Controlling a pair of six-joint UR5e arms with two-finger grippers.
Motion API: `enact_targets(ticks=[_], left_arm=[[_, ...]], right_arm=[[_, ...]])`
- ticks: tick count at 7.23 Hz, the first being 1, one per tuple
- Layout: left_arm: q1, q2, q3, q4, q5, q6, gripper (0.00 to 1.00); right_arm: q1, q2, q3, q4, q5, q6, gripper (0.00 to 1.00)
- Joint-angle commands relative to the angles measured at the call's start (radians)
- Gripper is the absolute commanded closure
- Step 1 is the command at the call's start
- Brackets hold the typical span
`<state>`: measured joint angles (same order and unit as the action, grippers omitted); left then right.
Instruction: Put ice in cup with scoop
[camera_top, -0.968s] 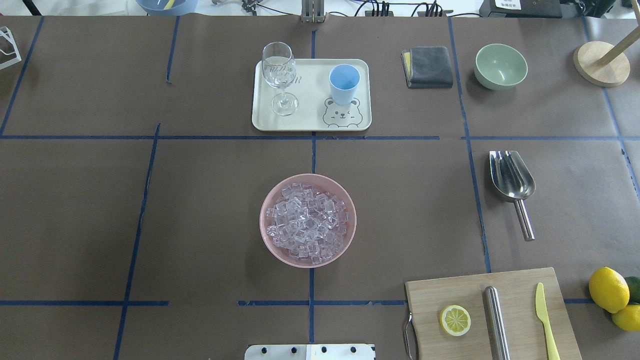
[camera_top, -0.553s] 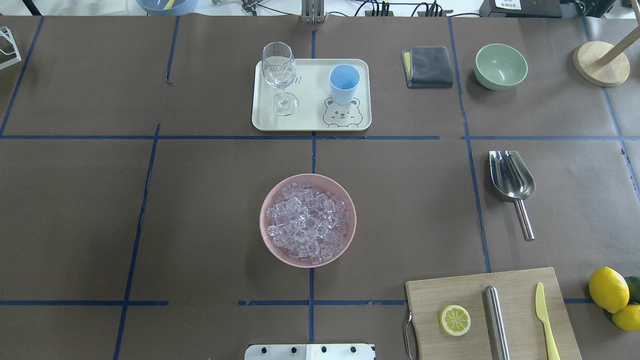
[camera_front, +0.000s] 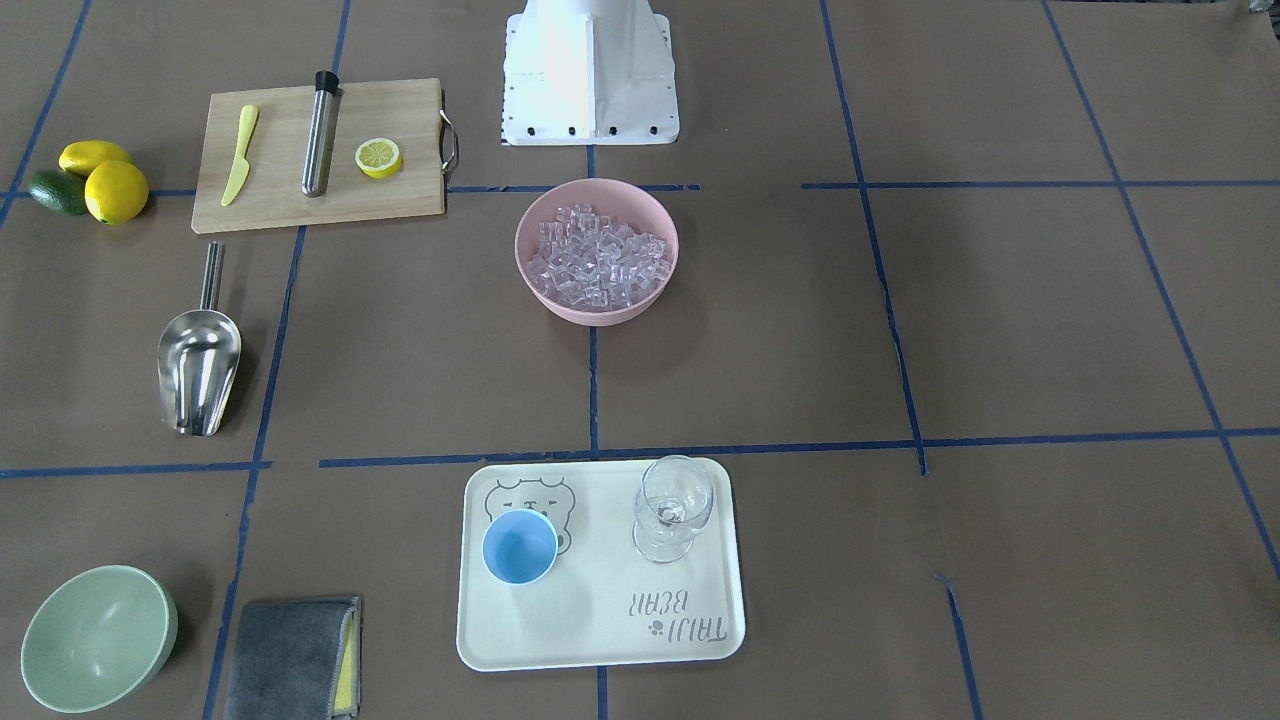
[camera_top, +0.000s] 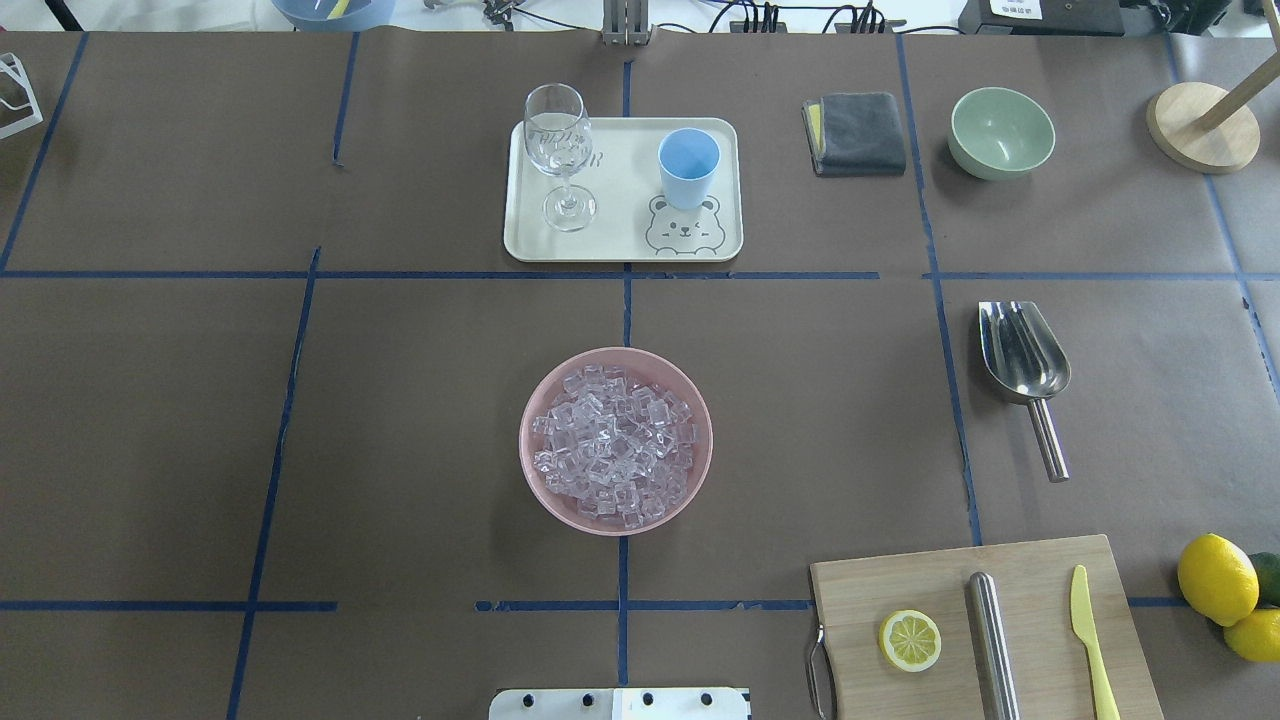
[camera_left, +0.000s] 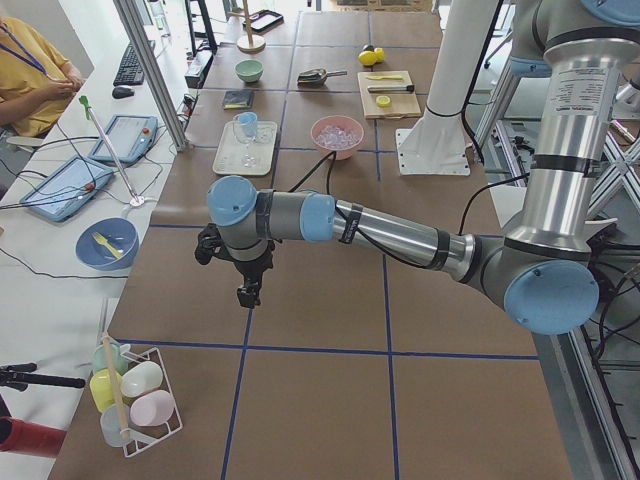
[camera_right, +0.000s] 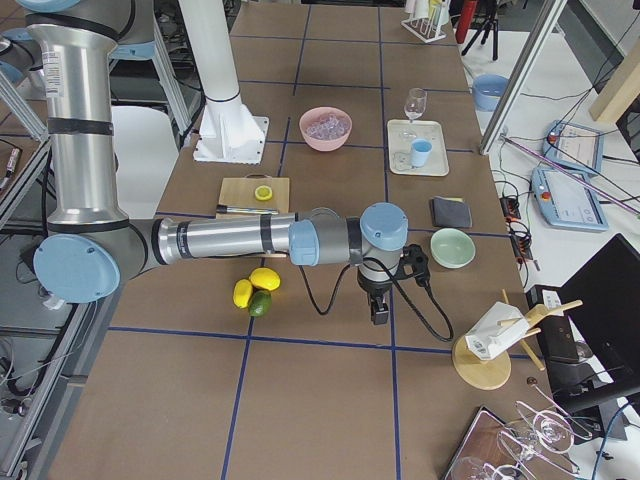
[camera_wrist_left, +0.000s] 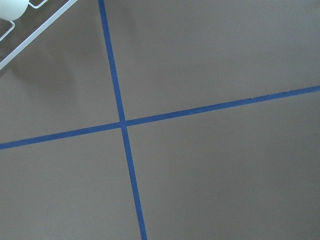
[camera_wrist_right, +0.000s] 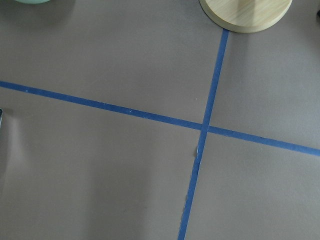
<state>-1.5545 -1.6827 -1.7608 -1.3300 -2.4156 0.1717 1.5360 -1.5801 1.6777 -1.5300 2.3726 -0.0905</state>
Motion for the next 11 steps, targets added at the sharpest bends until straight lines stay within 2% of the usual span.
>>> enact_targets(ticks=[1, 2, 3, 4, 5, 6, 7, 8, 9, 10, 11], left_arm=[[0.048, 0.0, -0.037, 0.003, -0.016, -0.001, 0.0], [0.133, -0.015, -0.037, -0.014, -0.016, -0.001, 0.0], [0.262, -0.035, -0.043, -0.1, -0.014, -0.001, 0.0], [0.348, -0.037, -0.046, -0.212, -0.016, 0.0, 0.0], [0.425, -0.038, -0.052, -0.374, -0.016, 0.0, 0.0], [0.527, -0.04, -0.043, -0.607, -0.014, -0.009, 0.0], [0.577, -0.041, -0.028, -0.75, -0.014, -0.009, 0.0], [0.621, -0.042, -0.011, -0.864, -0.008, -0.011, 0.0], [0.643, -0.04, 0.0, -0.944, -0.002, -0.009, 0.0], [0.657, -0.04, 0.004, -0.98, 0.0, -0.011, 0.0], [0.659, -0.04, 0.004, -0.98, 0.0, -0.011, 0.0]], right_arm=[[-0.002, -0.034, -0.015, 0.09, 0.066, 0.005, 0.0], [-0.008, -0.04, -0.004, 0.091, 0.085, 0.021, 0.0], [-0.034, -0.041, 0.022, 0.091, 0.108, 0.126, 0.0], [-0.107, -0.044, 0.077, 0.137, 0.106, 0.247, 0.0], [-0.172, -0.099, 0.139, 0.199, 0.097, 0.394, 0.0], [-0.256, -0.156, 0.167, 0.326, 0.076, 0.523, 0.0], [-0.348, -0.188, 0.172, 0.493, 0.013, 0.722, 0.0], [-0.513, -0.251, 0.186, 0.637, -0.176, 0.87, 0.0], [-0.625, -0.267, 0.224, 0.64, -0.259, 0.994, 0.0], [-0.696, -0.268, 0.262, 0.64, -0.275, 1.12, 0.0], [-0.75, -0.268, 0.287, 0.64, -0.333, 1.19, 0.01]])
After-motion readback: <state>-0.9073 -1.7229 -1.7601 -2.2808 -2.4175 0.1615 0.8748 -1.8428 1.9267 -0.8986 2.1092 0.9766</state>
